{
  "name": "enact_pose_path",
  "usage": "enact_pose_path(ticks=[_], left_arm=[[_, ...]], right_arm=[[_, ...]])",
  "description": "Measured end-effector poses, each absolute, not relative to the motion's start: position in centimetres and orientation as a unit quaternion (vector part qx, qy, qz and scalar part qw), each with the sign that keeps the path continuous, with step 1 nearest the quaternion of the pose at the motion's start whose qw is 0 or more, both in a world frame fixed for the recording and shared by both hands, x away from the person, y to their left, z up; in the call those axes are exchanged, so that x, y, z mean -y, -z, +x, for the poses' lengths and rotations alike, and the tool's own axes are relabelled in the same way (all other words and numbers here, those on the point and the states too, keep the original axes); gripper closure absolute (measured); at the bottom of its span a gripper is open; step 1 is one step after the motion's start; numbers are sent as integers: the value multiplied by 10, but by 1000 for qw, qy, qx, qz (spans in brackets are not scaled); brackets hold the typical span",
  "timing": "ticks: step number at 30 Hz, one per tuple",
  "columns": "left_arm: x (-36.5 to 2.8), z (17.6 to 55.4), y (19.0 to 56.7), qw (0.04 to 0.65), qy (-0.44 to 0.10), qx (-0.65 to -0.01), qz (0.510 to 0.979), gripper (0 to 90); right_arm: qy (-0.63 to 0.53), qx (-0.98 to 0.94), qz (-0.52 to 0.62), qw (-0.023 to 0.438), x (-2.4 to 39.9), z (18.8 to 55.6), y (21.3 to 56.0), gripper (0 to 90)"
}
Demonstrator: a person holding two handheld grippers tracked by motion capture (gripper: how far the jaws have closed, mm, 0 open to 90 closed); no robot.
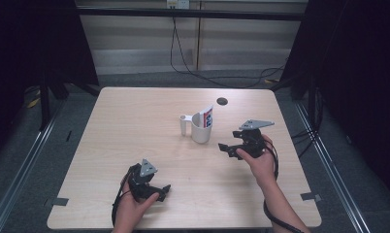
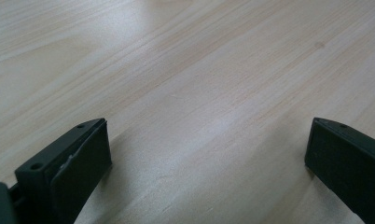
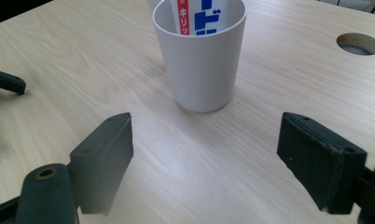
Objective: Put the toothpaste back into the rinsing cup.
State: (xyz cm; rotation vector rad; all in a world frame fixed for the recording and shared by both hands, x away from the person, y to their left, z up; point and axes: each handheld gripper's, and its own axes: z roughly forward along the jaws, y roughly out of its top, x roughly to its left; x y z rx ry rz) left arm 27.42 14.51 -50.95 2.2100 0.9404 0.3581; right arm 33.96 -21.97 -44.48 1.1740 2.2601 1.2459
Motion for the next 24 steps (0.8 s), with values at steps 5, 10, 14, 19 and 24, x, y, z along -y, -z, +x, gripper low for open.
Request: enact_pose_path(ticks=[5, 10, 14, 19, 24], left_arm=[[-145, 274, 510, 349, -138, -363, 853, 0], [-145, 274, 510, 349, -139, -363, 853, 0], [-145, 274, 510, 349, -138, -363, 853, 0], [-145, 274, 509, 349, -138, -363, 853, 0], [-145, 274, 510, 349, -138, -363, 853, 0]], right_arm=[[-434, -789, 410, 147, 225, 334, 447, 176], [-434, -789, 411, 144, 231, 330, 451, 176], [-435, -788, 413, 141, 236, 326, 454, 175], [-432, -787, 417, 139, 243, 321, 460, 175], [-434, -784, 422, 139, 250, 315, 466, 175]])
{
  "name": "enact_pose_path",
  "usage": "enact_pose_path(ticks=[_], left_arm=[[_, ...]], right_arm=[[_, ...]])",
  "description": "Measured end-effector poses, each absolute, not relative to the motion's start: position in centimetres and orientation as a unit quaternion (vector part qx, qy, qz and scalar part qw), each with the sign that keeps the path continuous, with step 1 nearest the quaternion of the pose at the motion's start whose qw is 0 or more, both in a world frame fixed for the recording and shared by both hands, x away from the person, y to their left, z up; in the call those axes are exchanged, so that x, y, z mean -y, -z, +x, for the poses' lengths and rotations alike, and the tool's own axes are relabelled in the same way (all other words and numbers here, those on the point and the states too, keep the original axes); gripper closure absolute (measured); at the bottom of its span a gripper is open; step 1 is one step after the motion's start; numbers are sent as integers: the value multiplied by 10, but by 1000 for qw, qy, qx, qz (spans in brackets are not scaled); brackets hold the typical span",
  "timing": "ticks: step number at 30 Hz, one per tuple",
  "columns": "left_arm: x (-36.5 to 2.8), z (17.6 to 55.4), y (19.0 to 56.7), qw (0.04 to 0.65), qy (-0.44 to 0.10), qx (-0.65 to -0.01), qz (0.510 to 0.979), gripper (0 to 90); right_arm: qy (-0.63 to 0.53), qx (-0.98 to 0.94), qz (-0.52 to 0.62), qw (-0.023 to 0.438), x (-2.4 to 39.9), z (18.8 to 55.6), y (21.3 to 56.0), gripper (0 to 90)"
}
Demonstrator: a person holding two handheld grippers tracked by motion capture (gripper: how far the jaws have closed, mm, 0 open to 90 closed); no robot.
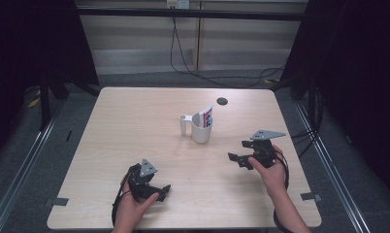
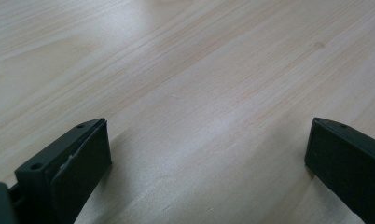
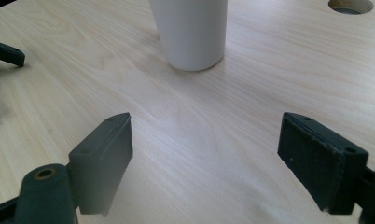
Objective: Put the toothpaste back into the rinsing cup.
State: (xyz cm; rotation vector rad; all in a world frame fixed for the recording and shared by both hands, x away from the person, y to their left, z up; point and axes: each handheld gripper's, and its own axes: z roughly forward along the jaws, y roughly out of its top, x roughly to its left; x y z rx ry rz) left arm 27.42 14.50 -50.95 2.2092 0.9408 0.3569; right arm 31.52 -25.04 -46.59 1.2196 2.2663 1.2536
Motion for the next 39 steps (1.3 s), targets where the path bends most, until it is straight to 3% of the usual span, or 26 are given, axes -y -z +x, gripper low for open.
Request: enact_pose_path(ticks=[39], left_arm=[[-145, 274, 509, 349, -139, -363, 853, 0]], right_arm=[[-384, -802, 431, 154, 287, 280, 493, 157]])
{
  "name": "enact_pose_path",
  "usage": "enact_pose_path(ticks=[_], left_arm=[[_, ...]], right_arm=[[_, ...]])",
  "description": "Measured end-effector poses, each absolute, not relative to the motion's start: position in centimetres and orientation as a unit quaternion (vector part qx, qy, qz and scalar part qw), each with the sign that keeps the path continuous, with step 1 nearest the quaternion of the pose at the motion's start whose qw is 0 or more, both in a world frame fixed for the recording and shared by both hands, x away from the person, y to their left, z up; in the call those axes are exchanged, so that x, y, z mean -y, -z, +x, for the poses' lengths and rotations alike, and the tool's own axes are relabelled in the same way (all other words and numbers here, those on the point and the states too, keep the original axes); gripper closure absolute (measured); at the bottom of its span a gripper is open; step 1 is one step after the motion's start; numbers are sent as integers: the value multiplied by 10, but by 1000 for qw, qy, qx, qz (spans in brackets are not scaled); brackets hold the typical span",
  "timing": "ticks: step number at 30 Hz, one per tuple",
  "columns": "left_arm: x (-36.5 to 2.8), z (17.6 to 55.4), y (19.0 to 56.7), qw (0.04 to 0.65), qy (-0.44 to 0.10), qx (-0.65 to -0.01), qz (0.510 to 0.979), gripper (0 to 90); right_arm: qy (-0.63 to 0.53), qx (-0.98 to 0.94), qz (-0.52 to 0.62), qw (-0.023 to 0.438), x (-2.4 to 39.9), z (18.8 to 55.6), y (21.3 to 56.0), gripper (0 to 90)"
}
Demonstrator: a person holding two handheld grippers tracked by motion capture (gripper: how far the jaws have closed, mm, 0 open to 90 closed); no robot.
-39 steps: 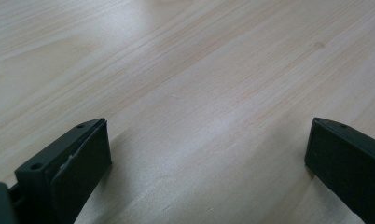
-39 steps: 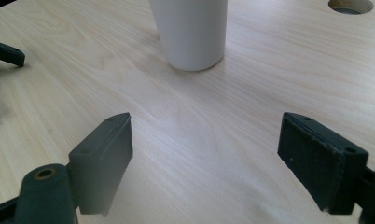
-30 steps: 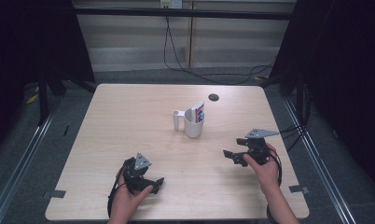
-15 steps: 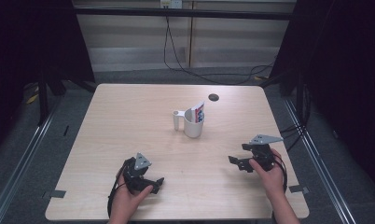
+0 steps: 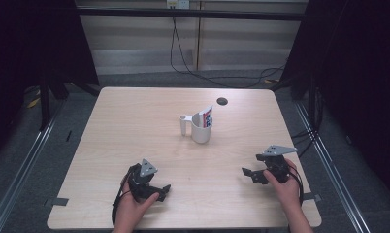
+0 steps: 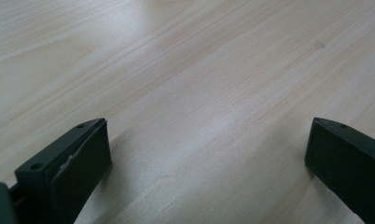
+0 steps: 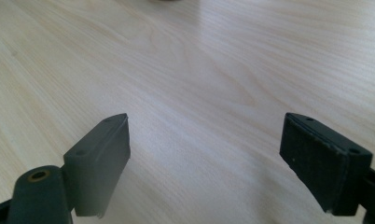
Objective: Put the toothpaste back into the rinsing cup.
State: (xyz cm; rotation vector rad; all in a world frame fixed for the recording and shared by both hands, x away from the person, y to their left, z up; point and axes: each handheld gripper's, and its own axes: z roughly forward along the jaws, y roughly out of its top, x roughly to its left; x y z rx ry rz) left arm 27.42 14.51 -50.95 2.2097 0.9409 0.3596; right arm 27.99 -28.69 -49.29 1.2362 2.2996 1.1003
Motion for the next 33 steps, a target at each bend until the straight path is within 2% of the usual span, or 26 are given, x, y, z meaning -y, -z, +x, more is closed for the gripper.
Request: enact_pose_path(ticks=[33], left_arm=[[-145, 274, 510, 349, -138, -363, 853, 0]], right_arm=[[-327, -834, 410, 171, 297, 258, 504, 150]])
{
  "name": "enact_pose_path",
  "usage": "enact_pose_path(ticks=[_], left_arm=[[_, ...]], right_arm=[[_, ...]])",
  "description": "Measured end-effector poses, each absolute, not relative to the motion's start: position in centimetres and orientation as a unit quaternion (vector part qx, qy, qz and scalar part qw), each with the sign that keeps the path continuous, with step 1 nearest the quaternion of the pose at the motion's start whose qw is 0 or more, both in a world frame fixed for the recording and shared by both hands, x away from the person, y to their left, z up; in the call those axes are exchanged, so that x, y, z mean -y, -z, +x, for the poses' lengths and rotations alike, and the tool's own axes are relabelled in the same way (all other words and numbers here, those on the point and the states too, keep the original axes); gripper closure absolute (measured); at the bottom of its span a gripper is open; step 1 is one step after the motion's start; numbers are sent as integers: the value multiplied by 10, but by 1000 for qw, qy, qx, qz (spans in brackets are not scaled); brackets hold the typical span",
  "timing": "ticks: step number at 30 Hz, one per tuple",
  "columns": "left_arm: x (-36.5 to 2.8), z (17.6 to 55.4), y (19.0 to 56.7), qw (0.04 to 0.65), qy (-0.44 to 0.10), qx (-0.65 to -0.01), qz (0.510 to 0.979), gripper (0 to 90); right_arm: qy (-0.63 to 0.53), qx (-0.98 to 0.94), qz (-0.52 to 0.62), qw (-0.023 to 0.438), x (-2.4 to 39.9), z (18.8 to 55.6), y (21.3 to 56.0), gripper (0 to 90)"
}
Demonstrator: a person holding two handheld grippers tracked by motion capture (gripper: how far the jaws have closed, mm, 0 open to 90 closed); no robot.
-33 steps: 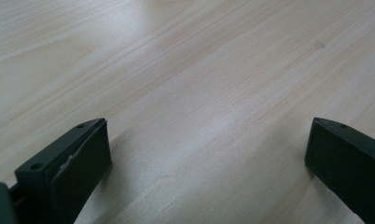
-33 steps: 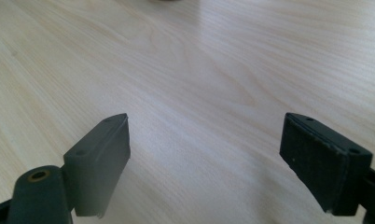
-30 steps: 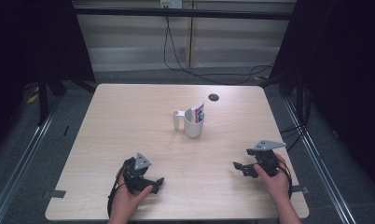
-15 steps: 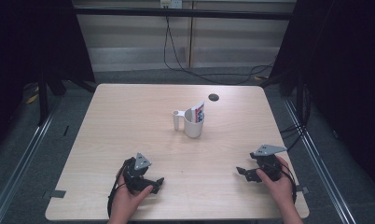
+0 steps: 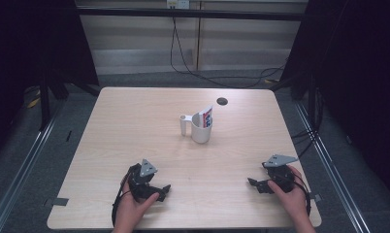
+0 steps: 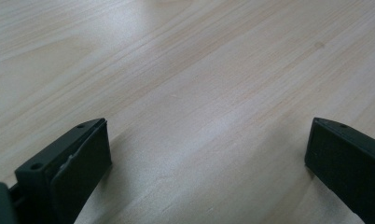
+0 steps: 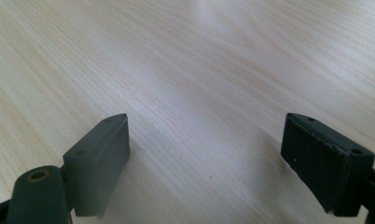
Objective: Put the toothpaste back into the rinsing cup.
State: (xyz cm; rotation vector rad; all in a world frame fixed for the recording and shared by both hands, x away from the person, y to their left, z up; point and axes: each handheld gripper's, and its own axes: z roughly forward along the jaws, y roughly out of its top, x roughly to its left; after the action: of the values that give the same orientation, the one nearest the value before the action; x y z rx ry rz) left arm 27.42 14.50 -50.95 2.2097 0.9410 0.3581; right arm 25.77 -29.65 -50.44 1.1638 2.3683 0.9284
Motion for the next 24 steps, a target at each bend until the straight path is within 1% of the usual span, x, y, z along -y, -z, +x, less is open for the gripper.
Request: enact_pose_path(ticks=[18, 24], left_arm=[[-145, 274, 509, 349, -139, -363, 853, 0], [-145, 274, 509, 349, -139, -363, 853, 0]], right_arm=[[-354, -818, 418, 174, 309, 248, 511, 146], [-356, -820, 417, 167, 311, 247, 511, 139]])
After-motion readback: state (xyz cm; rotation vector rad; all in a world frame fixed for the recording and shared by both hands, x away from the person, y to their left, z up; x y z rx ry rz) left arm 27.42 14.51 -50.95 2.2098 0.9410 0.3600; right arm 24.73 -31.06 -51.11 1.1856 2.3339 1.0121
